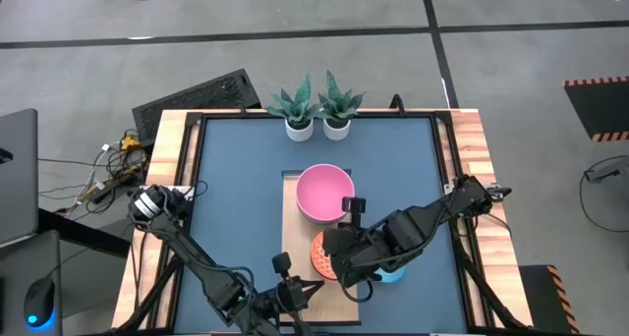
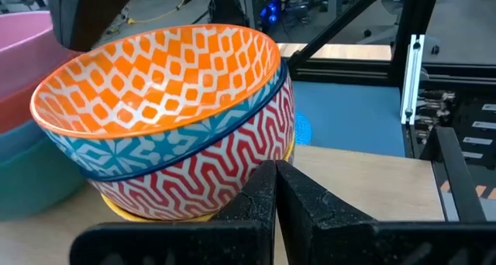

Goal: Place and stack bowls onto a shelf
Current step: Adjust the orange patterned bowl

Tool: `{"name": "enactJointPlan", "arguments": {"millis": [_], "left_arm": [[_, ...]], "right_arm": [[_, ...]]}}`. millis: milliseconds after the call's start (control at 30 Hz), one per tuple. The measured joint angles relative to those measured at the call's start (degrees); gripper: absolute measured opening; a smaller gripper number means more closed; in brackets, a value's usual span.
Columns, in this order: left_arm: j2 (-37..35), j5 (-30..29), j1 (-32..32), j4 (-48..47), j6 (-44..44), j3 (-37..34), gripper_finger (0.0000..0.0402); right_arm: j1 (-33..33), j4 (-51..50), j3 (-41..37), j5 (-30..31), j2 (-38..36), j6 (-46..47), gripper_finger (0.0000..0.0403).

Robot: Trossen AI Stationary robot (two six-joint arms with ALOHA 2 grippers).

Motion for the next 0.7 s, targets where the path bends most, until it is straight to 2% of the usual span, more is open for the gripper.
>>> {"name": "enactJointPlan", "arguments": {"millis": [100,267,333,500,700], "left_arm": [[0.0,0.1,-0.2,-0.1,-0.6,0.0,0.0],[-1.6,-1.6,-0.9,-0.3,-1.8,0.0,0.0],[-3.3,-2.4,-1.3,-0.2,-1.8,0.0,0.0],[-7.5,-4.3,-2.6,-0.5,1.6,0.0,0.0],[-11.4,-7.4,-3.7,-2.3,6.8,0.0,0.0]], "right_arm": [[2.0,0.2,0.0,-2.4,-0.3,1.2,0.0021],[8.7,-2.5,0.0,-1.2,-1.7,6.8,0.0021],[11.5,-2.7,0.0,0.6,-2.5,8.8,0.002],[18.1,1.3,0.1,10.2,-0.7,8.7,0.002],[17.9,9.9,0.0,13.1,4.5,5.8,0.002]]}}
